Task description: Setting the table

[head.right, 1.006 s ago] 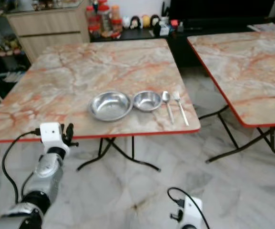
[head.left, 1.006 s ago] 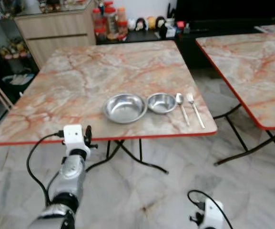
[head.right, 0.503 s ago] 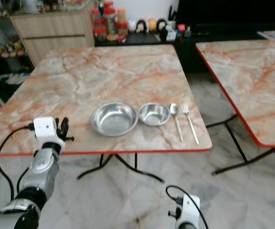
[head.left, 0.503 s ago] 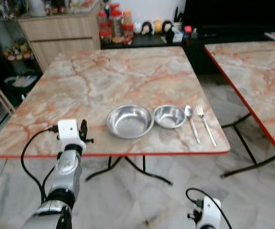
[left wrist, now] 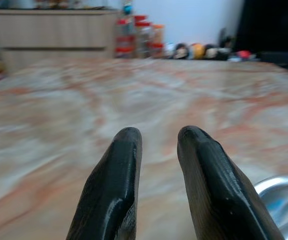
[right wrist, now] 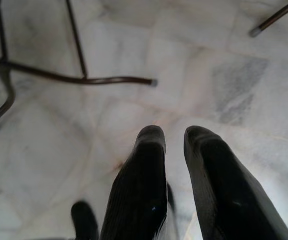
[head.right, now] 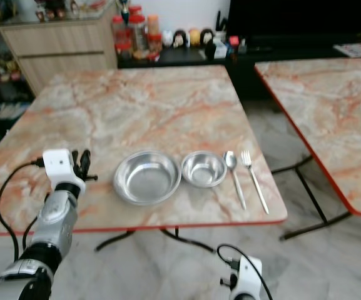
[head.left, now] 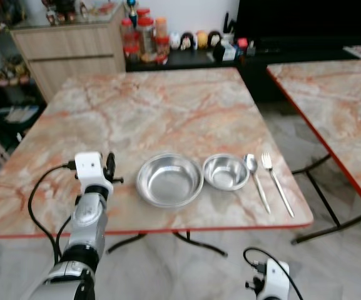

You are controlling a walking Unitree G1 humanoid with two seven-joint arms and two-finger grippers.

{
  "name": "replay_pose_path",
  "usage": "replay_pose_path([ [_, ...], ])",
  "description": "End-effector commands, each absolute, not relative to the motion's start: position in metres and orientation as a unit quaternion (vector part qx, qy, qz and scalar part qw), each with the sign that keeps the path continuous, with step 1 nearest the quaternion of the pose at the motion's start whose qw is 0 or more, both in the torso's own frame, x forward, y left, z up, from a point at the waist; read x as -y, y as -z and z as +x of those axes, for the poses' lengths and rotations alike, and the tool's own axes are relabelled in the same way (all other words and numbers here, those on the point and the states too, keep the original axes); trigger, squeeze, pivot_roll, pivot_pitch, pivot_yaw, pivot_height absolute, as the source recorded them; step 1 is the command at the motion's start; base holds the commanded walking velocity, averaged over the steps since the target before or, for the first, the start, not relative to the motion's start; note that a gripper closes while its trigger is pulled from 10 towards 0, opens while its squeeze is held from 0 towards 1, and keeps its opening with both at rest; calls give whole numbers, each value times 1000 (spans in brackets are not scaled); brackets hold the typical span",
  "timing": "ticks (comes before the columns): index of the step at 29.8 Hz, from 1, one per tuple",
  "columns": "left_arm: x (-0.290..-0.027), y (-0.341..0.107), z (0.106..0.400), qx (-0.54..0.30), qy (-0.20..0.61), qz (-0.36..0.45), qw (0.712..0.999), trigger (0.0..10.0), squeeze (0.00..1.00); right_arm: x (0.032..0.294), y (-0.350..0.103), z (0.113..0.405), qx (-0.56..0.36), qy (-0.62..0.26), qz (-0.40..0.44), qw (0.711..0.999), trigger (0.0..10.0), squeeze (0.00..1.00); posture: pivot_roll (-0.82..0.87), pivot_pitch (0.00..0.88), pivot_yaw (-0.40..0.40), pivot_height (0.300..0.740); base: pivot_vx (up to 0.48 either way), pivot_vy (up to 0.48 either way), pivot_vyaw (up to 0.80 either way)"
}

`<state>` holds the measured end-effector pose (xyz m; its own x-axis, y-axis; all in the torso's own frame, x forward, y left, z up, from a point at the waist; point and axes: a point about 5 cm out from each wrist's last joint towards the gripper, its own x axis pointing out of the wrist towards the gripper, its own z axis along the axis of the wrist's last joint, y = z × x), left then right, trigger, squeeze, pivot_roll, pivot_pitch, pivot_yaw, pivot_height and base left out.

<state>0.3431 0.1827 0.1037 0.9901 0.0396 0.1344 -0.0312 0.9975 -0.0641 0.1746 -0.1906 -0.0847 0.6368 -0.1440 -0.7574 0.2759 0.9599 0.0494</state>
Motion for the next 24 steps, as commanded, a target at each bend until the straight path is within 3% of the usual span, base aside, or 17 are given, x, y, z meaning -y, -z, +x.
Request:
replay_pose_path([
  [1, -178, -109, 345, 75, -1, -30, 997, 10000, 0, 195, 84, 174, -409, 124, 79, 901, 10000, 0, -33, 0, 23, 740, 364, 0, 0],
  [8, -176, -107, 343, 66, 14, -28, 997, 10000, 0, 195, 85, 173, -411, 125, 81, 900, 10000, 0, -35, 0, 32, 740, 87, 0, 0],
  [9, -177, -105, 342, 60, 15, -28, 998, 10000, 902, 195, 85, 173, -411, 124, 81, 899, 10000, 0, -35, 0, 33, 740, 0, 0, 0],
  [10, -177, -104, 341, 57, 16, -27, 998, 10000, 902, 195, 85, 173, -411, 124, 81, 899, 10000, 0, -35, 0, 33, 740, 0, 0, 0],
  [11, -177, -104, 341, 54, 17, -28, 998, 10000, 1000, 194, 85, 173, -411, 124, 81, 899, 10000, 0, -35, 0, 33, 740, 0, 0, 0],
  [24, -182, -109, 342, 50, 28, -32, 998, 10000, 1000, 193, 85, 174, -411, 121, 80, 900, 10000, 0, -34, 0, 37, 740, 0, 0, 0],
])
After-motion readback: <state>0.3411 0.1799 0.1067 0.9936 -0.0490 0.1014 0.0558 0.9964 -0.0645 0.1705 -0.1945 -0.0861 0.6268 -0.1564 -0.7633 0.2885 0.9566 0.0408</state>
